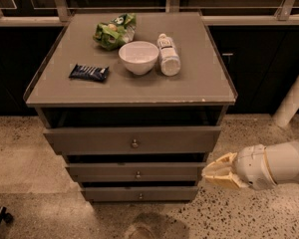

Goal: Open top drawer

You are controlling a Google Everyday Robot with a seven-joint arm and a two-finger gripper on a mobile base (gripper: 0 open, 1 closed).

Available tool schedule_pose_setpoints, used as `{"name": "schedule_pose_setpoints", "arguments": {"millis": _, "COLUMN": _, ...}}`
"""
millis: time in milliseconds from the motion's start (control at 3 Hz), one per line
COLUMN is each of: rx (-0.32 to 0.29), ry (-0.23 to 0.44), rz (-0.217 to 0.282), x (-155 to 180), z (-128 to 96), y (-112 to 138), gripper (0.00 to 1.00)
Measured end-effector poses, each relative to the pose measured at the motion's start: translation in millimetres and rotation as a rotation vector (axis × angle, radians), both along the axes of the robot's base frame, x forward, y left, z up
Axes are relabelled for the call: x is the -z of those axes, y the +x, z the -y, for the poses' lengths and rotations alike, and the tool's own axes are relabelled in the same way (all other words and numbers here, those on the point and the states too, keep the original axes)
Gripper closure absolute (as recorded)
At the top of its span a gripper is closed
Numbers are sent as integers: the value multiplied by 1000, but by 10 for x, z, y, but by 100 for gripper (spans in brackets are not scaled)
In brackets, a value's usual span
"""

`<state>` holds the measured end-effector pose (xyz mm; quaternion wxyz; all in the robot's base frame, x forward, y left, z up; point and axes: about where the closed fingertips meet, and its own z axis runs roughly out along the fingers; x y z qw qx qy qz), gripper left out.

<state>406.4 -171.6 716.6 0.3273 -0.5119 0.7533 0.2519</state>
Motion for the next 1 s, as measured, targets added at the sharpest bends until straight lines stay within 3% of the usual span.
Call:
{"name": "schedule_pose_setpoints", "arguments": {"millis": 333, "rx": 31, "ry": 3, "rz": 30, "x": 28, "z": 8, "y": 106, "gripper": 100}}
{"name": "schedule_pose_setpoints", "arguments": {"millis": 1000, "rx": 120, "ry": 158, "rz": 235, "x": -88, "z": 37, "y": 999, "gripper": 100}}
